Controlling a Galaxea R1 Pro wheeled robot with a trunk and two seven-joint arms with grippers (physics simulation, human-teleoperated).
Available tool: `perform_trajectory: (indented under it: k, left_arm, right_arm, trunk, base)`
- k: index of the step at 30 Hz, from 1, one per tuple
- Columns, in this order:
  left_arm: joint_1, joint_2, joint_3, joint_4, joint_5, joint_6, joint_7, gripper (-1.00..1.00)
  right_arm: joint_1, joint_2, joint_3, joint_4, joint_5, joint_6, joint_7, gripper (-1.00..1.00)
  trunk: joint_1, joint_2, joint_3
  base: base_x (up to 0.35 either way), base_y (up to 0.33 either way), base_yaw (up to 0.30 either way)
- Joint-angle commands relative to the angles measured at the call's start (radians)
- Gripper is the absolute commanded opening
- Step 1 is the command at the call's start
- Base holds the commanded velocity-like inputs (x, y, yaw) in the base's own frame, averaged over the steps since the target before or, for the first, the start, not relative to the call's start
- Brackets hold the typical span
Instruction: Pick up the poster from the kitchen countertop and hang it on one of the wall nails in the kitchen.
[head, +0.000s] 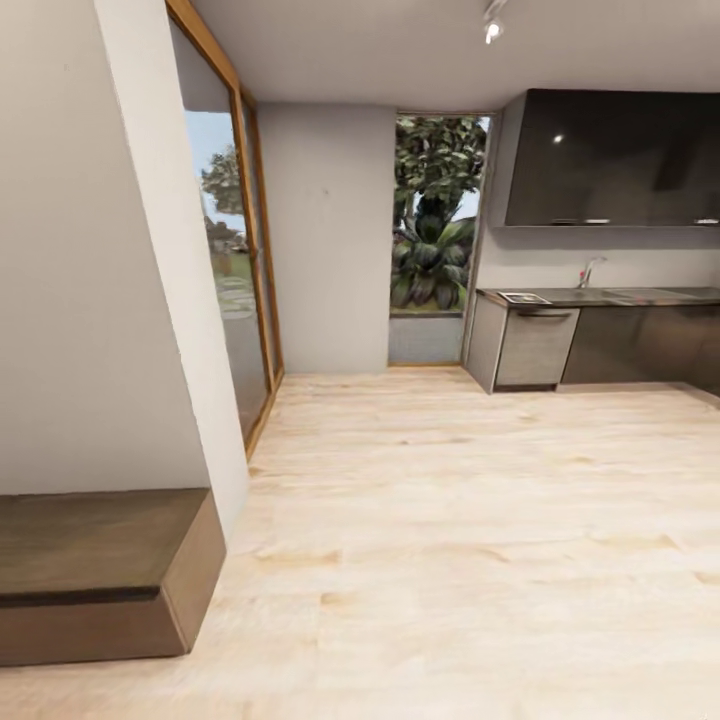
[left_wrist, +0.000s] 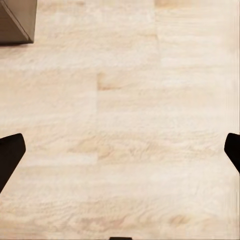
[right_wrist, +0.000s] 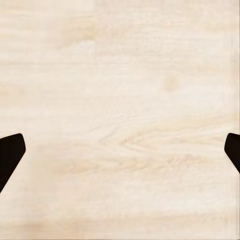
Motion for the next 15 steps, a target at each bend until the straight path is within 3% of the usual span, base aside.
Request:
perform_trajectory:
  k: [1,6,15]
  left_arm:
    - [0.001,0.0,0.001,-0.002,0.0,-0.001,0.0,1.0]
    - [0.001,-0.001,0.001,-0.002,0.0,0.0,0.0,1.0]
    - [0.001,-0.002,0.0,-0.003,0.0,0.003,0.003,1.0]
  right_arm:
    - [-0.001,0.0,0.0,0.001,0.001,-0.003,0.0,1.0]
    - [-0.001,0.0,0.0,0.001,0.001,-0.003,0.0,1.0]
    - [-0.001,0.0,0.0,0.001,0.001,-0.003,0.0,1.0]
  trunk:
    - [0.001,0.0,-0.001]
    - [0.001,0.0,-0.001]
    - [0.001,0.0,-0.001]
  base:
    - [0.314,-0.153,-0.276]
    - [0.272,-0.143,-0.29]
    - [0.065,-0.022,-0.287]
